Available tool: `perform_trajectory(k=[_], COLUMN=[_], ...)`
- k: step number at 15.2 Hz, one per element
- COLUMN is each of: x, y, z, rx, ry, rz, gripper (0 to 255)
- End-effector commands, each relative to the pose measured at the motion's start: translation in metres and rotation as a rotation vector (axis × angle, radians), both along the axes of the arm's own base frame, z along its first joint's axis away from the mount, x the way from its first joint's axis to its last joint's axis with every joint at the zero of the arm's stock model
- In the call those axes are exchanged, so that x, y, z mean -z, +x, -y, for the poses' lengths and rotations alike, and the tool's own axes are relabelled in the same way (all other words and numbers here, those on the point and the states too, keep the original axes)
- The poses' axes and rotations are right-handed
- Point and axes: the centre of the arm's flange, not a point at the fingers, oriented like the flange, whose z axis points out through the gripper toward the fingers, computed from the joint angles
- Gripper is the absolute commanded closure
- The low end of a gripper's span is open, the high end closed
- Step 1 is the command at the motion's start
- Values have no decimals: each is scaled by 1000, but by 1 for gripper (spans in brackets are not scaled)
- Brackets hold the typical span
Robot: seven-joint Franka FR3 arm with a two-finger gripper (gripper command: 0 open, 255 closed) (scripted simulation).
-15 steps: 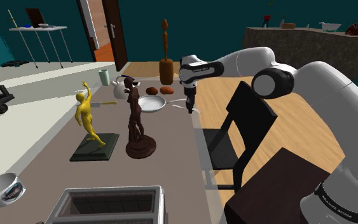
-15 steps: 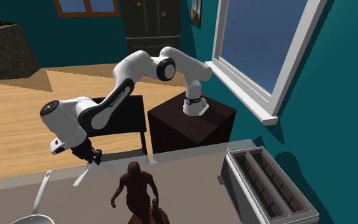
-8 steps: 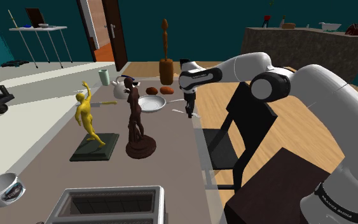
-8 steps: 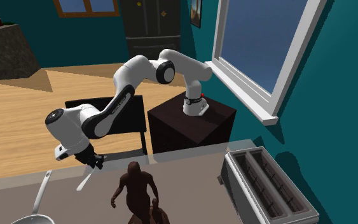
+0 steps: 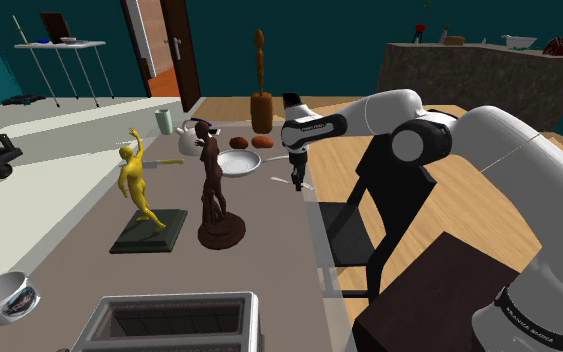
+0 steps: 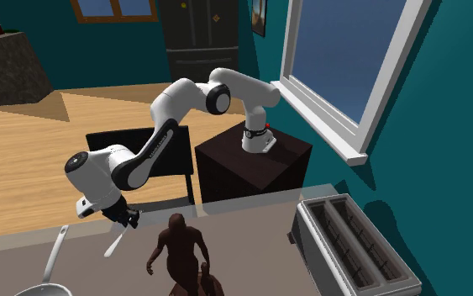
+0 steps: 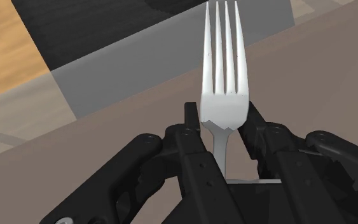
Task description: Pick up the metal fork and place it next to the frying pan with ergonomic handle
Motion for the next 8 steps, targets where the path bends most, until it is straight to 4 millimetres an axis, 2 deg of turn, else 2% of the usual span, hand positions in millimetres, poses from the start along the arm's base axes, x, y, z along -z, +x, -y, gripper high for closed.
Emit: perform_trajectory(k=[1,4,5,8], x=[0,0,0,0], y=[0,0,0,0], z=[0,0,0,0], rx=[0,0,0,0], ry=[0,0,0,0], rz=[1,1,1,1], gripper=[255,255,0,0])
